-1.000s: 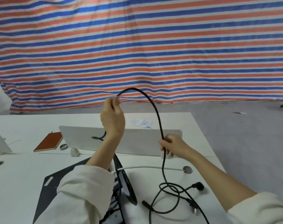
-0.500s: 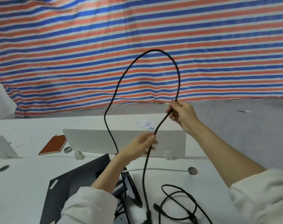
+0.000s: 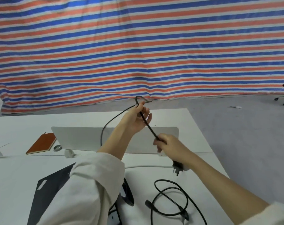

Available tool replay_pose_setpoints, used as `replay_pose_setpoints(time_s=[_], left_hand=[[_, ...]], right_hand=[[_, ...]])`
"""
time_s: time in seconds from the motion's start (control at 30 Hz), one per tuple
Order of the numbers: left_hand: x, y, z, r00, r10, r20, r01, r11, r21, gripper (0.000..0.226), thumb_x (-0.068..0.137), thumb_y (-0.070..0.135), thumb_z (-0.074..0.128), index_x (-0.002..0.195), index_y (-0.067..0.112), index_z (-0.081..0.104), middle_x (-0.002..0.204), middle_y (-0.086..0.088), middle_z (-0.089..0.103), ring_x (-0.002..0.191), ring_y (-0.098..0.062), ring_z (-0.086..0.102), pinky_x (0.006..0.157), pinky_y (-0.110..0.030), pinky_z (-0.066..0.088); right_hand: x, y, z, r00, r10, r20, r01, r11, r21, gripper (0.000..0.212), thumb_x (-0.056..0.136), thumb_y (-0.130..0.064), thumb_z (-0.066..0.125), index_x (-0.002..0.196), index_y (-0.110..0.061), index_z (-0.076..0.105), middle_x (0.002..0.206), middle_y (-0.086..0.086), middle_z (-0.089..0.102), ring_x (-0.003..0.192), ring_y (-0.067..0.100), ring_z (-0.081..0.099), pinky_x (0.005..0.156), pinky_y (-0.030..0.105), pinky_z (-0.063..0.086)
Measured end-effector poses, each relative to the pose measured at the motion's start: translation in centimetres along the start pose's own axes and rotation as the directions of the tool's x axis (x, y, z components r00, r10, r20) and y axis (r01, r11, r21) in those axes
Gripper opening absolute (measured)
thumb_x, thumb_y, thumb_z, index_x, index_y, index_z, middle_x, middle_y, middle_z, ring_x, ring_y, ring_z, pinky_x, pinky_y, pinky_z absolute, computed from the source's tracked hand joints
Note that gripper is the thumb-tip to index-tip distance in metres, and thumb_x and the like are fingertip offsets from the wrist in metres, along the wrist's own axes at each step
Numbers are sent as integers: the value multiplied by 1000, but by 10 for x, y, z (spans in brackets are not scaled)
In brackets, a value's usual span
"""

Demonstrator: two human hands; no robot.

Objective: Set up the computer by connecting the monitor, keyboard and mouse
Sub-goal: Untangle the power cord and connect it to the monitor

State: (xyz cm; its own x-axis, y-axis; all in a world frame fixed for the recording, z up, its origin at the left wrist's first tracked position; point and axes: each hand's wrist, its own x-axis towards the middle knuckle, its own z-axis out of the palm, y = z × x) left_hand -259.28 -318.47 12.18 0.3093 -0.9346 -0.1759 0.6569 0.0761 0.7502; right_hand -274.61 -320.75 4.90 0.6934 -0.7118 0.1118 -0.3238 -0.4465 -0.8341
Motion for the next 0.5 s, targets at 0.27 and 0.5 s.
replay_pose_setpoints(time_s=[0.27,0.5], left_hand=[[30,-36,-21,975,-44,-216,37,999,-35,12,93,-5,46,104,-3,51,85,-16,57,71,-18,60,73,-30,53],[51,-94,-48,993,115,-27,-60,688,723,30,90,3,54,118,14,60,92,-5,63,96,-21,64,92,-31,51]], right_hand=[[13,111,-40,928,69,-365,-257,830,-495,28,99,-21,41,108,-5,61,105,8,48,79,26,55,68,33,43],[27,184,-22,876,262,-406,-353,921,-168,23,98,-10,42,101,2,62,105,10,51,81,23,54,74,26,41]])
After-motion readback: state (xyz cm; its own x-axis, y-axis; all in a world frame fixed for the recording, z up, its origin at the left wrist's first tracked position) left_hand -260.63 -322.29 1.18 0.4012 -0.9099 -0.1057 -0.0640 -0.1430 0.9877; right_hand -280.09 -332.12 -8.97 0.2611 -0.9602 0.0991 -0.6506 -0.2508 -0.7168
